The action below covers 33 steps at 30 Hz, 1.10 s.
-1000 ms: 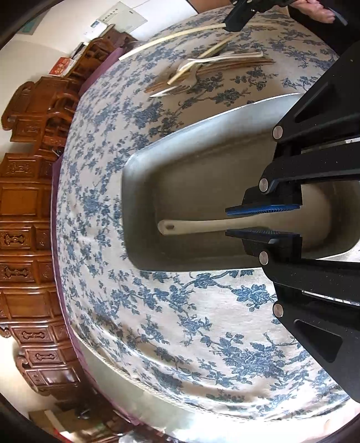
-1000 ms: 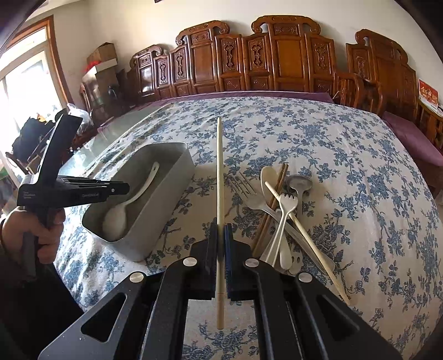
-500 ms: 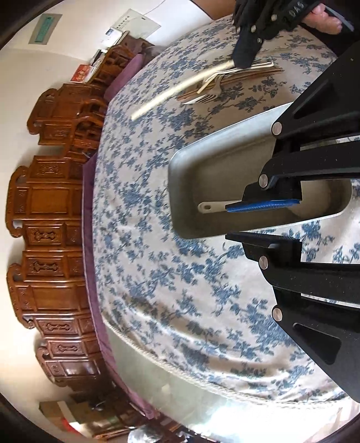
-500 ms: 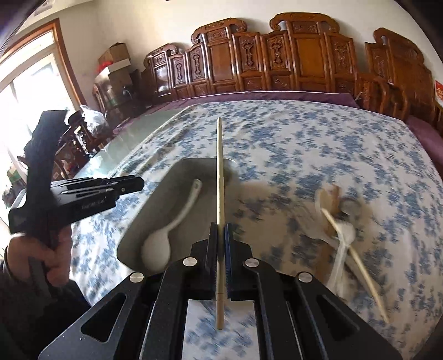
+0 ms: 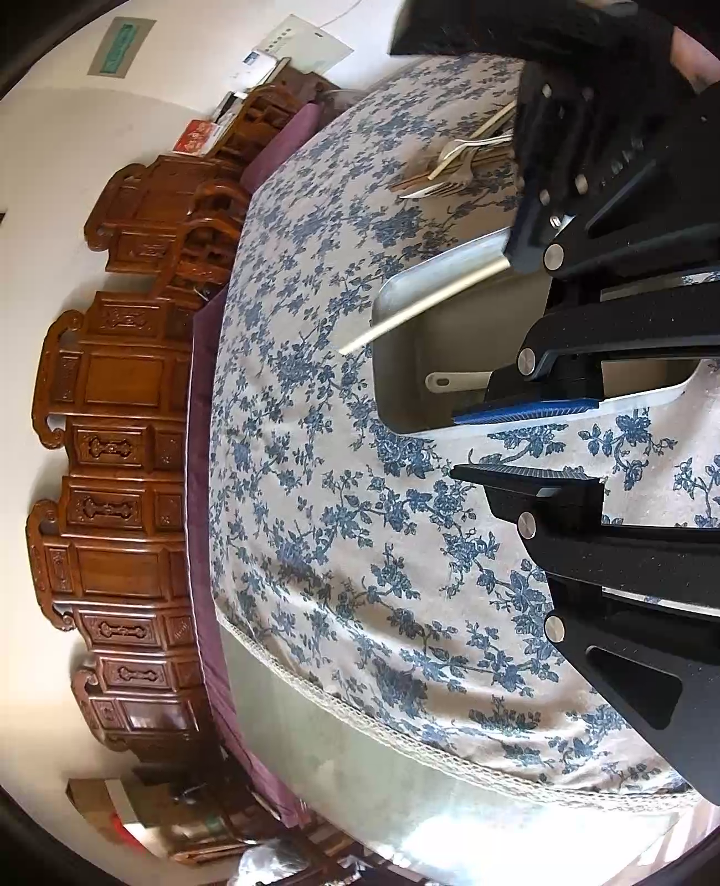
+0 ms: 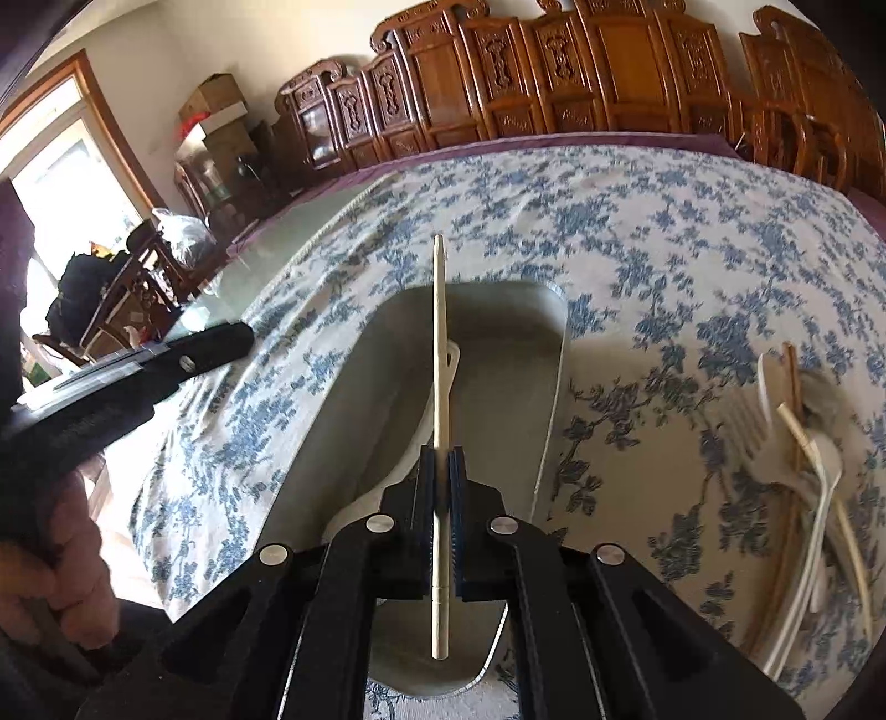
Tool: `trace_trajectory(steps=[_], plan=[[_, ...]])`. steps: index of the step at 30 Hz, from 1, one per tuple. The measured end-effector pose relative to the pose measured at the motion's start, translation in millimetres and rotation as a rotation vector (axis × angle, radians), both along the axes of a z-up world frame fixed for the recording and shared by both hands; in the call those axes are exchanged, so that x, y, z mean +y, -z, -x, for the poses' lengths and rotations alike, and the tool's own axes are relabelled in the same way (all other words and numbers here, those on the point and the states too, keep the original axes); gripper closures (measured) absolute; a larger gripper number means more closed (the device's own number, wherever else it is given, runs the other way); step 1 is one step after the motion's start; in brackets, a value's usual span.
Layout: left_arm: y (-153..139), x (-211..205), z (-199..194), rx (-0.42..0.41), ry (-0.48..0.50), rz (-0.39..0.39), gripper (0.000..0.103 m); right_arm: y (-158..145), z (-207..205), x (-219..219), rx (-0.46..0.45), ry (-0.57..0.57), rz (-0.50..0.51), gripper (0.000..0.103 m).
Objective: Organize utensils
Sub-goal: 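Lower the chopstick into the grey tray and open the right tool, then grasp a white plastic fork from the pile with the right tool and lift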
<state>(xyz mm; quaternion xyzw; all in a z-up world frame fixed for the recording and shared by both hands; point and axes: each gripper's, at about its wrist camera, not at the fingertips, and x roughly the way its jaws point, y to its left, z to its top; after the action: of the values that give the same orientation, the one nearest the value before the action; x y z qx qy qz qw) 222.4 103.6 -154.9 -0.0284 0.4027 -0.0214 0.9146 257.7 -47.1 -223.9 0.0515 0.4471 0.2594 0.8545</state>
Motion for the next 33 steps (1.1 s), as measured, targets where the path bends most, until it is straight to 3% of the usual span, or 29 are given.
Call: trace_trajectory(steps=[10,17,24,33], plan=[[0.1,-2.4,0.5,-0.001,0.004,0.001,0.09,9.5,0.9,1.7,0.0,-0.016,0.005,0.095],[-3.5,-21.9,3.5,-0.016,0.04,0.004,0.089,-27.4,16.1,-40.3,-0.112,-0.007,0.028,0.095],[-6.7,-54.3,9.1,-0.029,0.098,0.0,0.081,-49.6,25.2,-111.2,-0.2,0.066,0.149,0.095],[-9.9,-89.6,15.8,-0.044,0.147,0.017,0.055,-22.5,23.5,-166.3,-0.166,0.159,0.217,0.092]])
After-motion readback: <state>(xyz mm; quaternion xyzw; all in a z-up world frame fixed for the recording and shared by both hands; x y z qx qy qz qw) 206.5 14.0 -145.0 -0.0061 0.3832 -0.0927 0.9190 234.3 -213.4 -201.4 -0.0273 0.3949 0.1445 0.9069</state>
